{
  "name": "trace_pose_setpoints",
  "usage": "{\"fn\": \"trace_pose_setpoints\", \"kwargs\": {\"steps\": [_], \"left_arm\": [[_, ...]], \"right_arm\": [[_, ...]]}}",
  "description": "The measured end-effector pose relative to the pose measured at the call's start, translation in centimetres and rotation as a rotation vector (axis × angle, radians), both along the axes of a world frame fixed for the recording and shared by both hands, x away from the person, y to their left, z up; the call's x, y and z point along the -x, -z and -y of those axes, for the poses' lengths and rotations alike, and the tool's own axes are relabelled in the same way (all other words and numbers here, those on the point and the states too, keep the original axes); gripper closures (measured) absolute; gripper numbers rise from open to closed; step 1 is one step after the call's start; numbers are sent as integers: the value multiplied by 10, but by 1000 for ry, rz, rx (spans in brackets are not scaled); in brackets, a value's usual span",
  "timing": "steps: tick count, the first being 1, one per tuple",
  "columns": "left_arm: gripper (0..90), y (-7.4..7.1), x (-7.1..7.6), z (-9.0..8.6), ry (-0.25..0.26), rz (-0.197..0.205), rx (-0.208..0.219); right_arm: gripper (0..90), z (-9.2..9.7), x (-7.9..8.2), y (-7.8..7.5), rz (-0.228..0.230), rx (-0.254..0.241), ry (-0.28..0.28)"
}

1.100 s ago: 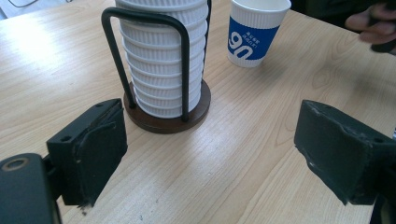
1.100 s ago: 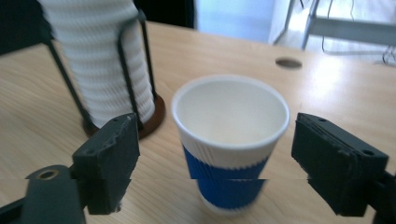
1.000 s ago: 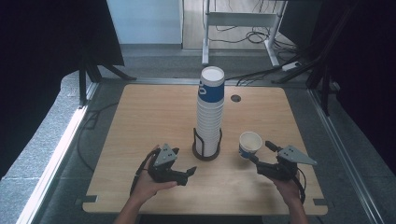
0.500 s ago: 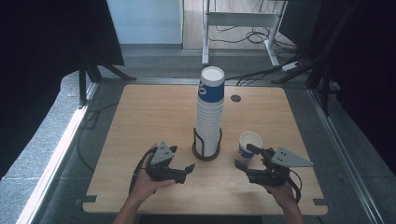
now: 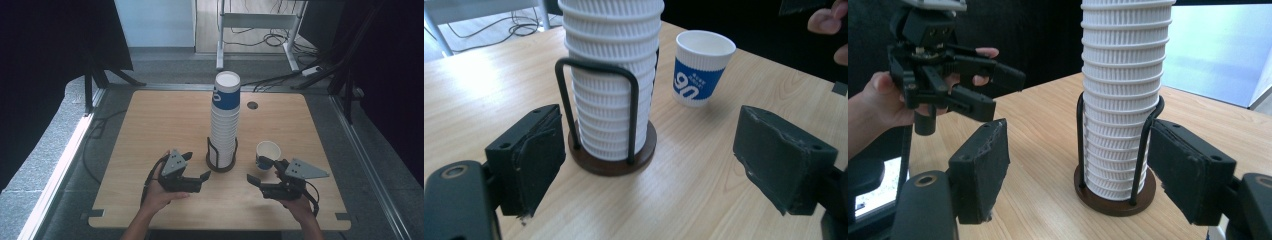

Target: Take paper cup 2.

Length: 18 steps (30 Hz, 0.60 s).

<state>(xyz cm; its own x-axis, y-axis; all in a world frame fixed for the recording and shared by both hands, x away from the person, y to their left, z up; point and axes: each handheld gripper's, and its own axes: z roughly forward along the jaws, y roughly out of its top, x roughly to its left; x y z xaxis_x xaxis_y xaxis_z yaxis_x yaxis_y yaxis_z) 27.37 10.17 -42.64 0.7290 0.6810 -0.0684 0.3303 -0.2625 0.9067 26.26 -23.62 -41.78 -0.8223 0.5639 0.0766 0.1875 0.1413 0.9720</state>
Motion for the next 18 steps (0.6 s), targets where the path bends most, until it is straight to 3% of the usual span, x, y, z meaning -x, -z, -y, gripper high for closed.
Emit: {"fn": "trace_pose_setpoints", "kwargs": {"steps": [8, 13, 18], "left_arm": [[131, -6, -17, 11, 34, -12, -14], [130, -16, -27, 16, 53, 23, -4], [138, -21, -42, 22, 38, 24, -18]], "right_arm": [[241, -1, -2, 4, -12, 0, -3], [237, -1, 0, 4, -9, -2, -14], [238, 1, 0, 3, -2, -10, -19]]}}
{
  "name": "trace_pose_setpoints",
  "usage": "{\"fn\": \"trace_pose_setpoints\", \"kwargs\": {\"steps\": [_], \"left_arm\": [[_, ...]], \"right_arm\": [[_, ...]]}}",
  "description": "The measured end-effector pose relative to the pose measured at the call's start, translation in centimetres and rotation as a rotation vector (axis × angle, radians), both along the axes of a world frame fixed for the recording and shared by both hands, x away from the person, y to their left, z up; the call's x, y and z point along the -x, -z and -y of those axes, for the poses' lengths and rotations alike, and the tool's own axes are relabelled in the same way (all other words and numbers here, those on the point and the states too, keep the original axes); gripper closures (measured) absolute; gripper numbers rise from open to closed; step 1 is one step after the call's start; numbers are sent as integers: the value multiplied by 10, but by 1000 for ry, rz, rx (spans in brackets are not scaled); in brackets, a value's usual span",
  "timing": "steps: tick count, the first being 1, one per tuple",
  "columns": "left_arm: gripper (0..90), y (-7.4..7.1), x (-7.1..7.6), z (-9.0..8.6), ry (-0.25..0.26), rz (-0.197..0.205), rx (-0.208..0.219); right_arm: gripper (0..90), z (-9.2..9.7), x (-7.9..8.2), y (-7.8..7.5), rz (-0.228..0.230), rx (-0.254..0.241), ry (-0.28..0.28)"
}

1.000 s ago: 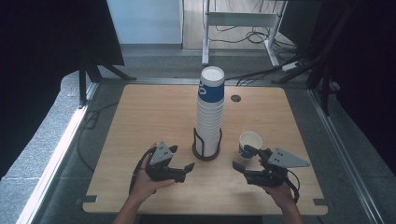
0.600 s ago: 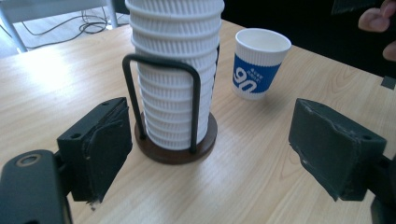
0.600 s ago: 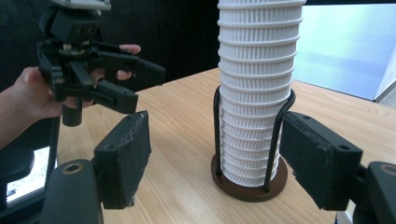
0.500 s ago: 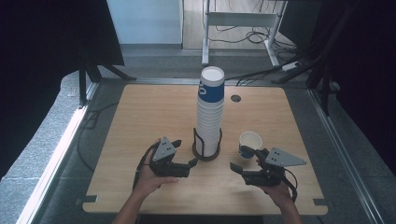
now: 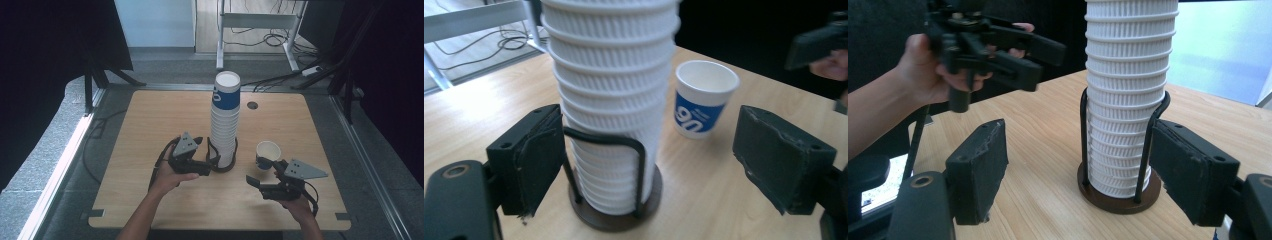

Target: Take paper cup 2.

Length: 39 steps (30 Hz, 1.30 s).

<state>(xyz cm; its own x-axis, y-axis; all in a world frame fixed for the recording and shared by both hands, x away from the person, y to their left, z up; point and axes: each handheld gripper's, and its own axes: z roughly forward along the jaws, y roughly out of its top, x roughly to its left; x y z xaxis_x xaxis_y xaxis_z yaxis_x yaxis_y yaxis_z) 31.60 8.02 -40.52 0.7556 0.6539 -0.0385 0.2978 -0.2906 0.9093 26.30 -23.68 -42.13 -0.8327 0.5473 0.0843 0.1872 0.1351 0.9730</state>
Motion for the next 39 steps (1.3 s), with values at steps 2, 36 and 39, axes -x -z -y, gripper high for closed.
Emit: {"fn": "trace_pose_setpoints", "kwargs": {"steps": [2, 36, 39], "left_arm": [[125, 0, -7, 3, -7, -6, -6], [130, 10, -55, 32, 22, -50, -23], [134, 10, -56, 31, 23, -45, -28]], "right_arm": [[238, 0, 0, 0, 0, -1, 0], [244, -2, -1, 3, 4, 10, 1], [243, -3, -1, 4, 2, 14, 1]]}}
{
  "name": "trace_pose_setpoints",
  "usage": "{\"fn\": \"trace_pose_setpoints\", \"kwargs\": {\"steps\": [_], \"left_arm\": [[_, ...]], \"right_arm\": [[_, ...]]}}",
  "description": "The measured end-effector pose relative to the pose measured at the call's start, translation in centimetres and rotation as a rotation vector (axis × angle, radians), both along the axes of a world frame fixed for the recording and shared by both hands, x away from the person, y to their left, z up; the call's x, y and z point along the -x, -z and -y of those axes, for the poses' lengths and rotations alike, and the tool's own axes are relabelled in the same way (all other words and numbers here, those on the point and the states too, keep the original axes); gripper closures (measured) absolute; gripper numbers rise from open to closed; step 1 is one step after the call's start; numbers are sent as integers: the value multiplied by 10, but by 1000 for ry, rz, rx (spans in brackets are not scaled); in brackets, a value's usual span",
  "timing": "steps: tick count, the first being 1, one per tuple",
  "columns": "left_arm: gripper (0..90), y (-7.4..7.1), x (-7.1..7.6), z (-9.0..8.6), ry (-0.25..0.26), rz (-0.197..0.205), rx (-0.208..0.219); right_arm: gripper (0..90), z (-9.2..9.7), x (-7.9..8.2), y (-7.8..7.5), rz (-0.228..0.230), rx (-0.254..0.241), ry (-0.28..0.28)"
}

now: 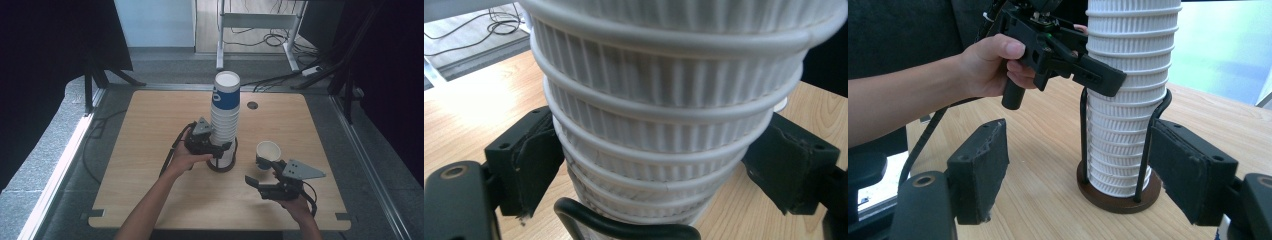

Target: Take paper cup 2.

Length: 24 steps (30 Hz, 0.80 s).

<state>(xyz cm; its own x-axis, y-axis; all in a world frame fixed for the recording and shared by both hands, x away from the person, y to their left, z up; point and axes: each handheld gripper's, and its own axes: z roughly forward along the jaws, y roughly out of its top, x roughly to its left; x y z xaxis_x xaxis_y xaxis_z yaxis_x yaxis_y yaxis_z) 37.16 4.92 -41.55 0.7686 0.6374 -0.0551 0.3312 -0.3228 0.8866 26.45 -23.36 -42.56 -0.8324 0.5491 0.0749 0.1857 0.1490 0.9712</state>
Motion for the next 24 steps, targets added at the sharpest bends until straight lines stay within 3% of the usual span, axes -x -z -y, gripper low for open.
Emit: {"fn": "trace_pose_setpoints", "kwargs": {"steps": [15, 24], "left_arm": [[140, 0, 1, -1, 3, 7, -14], [141, 0, 1, -2, 10, 9, -21]], "right_arm": [[249, 0, -4, 2, -27, 1, -27], [256, 3, -23, -12, -38, -5, -45]]}}
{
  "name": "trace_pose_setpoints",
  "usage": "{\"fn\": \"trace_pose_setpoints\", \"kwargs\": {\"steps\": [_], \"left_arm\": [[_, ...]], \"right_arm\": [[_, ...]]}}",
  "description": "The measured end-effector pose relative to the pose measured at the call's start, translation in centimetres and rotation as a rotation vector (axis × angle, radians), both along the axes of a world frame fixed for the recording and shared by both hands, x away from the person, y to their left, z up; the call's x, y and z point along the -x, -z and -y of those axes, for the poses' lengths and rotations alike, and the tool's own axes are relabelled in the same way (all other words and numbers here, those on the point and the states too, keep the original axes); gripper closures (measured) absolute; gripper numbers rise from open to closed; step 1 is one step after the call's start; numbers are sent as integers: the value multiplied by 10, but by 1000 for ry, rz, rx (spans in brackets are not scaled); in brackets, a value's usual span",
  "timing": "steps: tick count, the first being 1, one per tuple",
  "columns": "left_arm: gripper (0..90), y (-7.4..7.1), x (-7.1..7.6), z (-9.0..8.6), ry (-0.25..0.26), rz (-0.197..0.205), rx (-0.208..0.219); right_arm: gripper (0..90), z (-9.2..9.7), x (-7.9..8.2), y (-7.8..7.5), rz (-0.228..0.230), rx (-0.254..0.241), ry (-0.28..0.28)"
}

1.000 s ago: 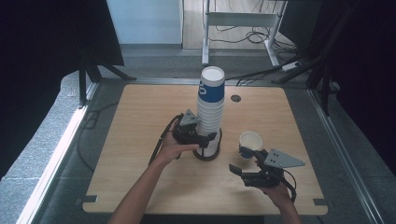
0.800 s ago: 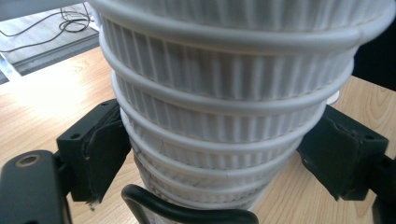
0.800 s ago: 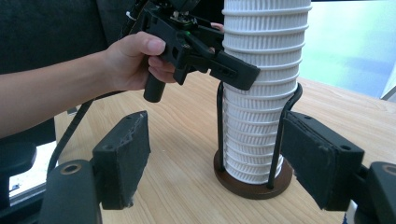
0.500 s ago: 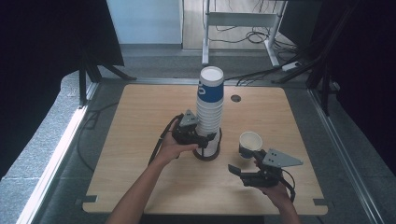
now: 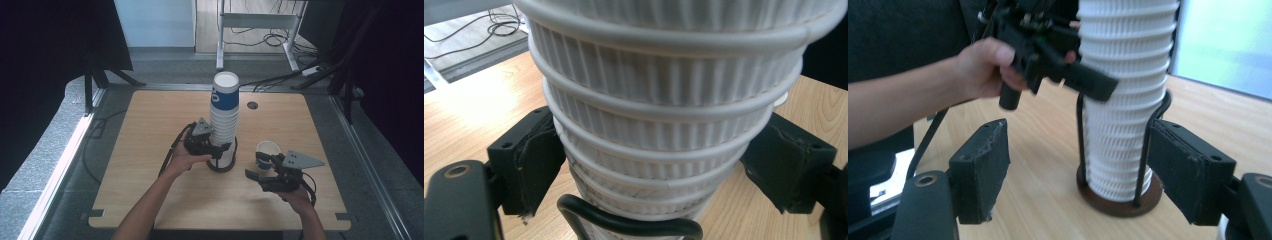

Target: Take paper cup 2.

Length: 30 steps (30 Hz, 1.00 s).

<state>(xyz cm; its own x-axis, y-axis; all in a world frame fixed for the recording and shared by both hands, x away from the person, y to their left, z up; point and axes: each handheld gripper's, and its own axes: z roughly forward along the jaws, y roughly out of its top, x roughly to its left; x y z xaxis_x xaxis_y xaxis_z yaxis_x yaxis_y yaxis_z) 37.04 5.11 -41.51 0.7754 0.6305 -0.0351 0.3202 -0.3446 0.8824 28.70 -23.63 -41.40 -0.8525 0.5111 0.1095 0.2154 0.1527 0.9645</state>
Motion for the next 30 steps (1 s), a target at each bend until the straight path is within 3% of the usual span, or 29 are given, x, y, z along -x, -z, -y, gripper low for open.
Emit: {"fn": "trace_pose_setpoints", "kwargs": {"steps": [8, 14, 30], "left_arm": [[142, 0, 1, 1, -7, -2, 1], [142, -1, 2, 1, -9, -5, 1], [142, -1, 3, 1, -3, 0, -10]], "right_arm": [[254, -3, -17, -36, 38, 47, -2], [255, -5, -26, -60, 53, 45, -29], [246, -16, -46, -94, 61, 46, -51]]}}
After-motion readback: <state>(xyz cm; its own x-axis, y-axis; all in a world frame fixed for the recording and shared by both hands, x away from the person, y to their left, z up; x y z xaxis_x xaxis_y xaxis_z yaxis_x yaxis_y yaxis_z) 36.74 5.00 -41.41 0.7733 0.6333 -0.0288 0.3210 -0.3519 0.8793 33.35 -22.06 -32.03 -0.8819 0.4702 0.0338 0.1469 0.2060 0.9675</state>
